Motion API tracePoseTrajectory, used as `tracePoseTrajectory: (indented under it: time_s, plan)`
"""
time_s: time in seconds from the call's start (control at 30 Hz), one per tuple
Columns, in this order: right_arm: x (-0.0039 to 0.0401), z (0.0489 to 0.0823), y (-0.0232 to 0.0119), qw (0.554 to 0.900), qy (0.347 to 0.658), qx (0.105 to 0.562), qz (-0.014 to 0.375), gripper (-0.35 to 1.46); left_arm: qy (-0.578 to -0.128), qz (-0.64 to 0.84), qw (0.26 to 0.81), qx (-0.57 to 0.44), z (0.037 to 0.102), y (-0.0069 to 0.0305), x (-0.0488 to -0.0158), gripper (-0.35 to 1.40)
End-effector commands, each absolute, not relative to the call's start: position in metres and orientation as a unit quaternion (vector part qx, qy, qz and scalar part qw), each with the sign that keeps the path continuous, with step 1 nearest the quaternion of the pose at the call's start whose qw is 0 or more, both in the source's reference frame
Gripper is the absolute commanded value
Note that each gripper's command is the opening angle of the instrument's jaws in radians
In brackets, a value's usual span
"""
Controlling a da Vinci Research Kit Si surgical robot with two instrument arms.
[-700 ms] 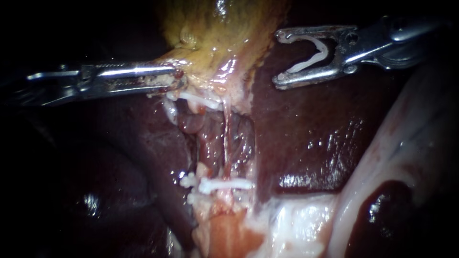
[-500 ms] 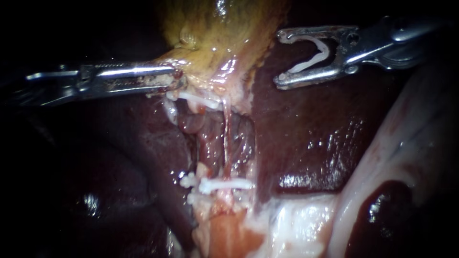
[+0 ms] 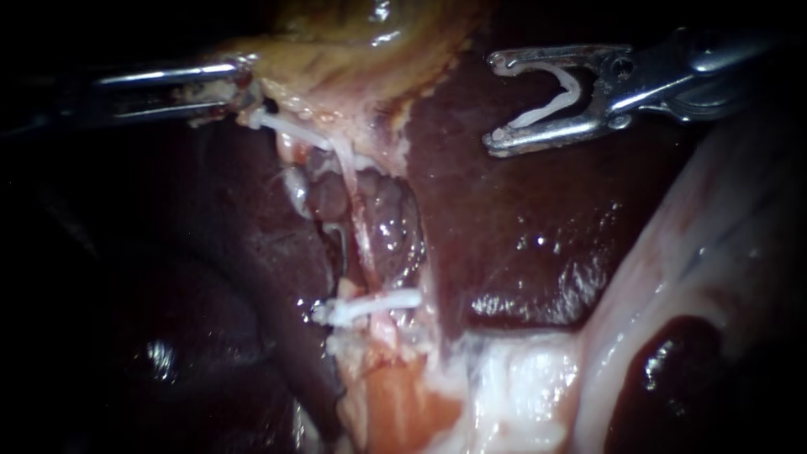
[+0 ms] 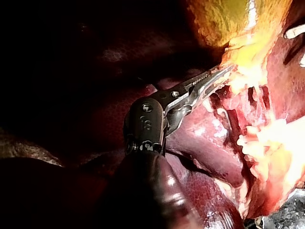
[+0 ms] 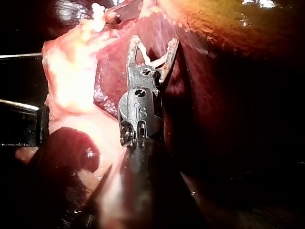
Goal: Clipping second clip right tube
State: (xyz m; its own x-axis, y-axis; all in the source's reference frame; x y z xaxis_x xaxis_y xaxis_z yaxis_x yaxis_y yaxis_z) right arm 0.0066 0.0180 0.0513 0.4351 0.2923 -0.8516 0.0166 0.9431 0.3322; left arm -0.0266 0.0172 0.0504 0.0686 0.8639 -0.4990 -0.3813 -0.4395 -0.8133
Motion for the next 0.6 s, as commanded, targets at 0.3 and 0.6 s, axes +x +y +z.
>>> tracePoseTrajectory:
  time_s: [0.3,0.6]
  plan:
    - [0.0073,0.051,0.0171,0.832,0.527,0.154,0.077,0.5,-0.218,0.646,0.482,-0.55,0.0504,0.0171,-0.0266,-0.35]
    - [0.01,0.0507,0.0145,0.82,0.532,0.197,0.077,0.5,-0.218,0.646,0.482,-0.55,0.0504,0.0171,-0.0266,-0.35]
